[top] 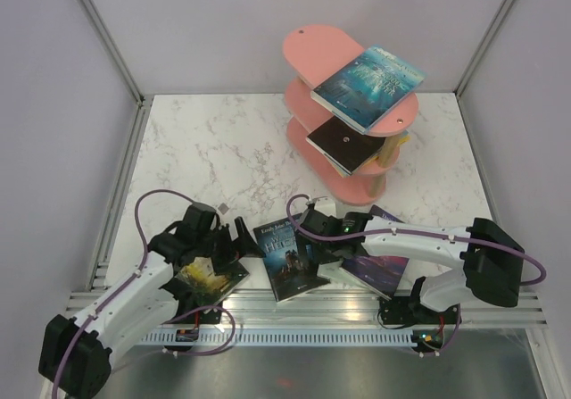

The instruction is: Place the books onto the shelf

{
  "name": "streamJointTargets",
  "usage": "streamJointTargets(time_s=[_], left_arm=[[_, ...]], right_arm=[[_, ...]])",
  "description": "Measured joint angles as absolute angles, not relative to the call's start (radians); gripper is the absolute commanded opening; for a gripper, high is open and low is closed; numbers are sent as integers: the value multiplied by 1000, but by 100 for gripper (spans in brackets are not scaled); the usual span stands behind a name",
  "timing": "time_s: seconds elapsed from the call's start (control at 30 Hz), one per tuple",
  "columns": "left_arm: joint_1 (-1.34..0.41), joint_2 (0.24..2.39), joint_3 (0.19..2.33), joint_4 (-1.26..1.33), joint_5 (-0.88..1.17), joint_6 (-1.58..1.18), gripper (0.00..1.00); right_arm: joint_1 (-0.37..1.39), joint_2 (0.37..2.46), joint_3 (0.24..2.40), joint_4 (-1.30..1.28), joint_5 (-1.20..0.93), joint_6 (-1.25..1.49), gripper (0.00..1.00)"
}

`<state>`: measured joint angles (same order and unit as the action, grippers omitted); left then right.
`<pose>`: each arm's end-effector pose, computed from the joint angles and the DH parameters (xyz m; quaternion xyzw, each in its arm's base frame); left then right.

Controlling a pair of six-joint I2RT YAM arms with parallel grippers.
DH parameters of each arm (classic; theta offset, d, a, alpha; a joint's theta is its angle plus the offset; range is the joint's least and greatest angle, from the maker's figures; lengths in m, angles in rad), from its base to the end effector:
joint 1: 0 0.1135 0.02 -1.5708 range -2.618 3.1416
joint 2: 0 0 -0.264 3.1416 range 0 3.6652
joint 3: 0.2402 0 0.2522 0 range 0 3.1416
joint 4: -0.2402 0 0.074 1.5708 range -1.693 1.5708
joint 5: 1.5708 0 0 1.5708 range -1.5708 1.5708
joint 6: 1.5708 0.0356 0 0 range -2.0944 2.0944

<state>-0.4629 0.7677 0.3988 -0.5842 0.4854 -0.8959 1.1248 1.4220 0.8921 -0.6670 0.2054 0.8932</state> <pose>0.1190 -0.0779 0.1785 -0.1273 0.9189 -0.3635 0.0857 0.1197 0.2335 0.2012 -0.0940 0.9731 0.1028 0.1837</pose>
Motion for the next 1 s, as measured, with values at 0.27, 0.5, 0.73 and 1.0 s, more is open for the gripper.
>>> streamJointTargets(time_s=[0.27, 0.5, 0.73, 1.0], left_arm=[[-535, 837, 320, -451, 471, -965, 100], [-588, 967, 282, -249, 472, -1016, 100], [-622, 1115, 237, 43, 544, -1105, 100], [-656, 1195, 110, 443, 574, -1219, 76]], right_arm=[[1125, 1444, 889, -674, 226, 909, 96], [1126, 1424, 858, -663, 247, 923, 96], [1126, 1406, 836, -643, 249, 923, 95], [1126, 1380, 810, -619, 248, 920, 94]])
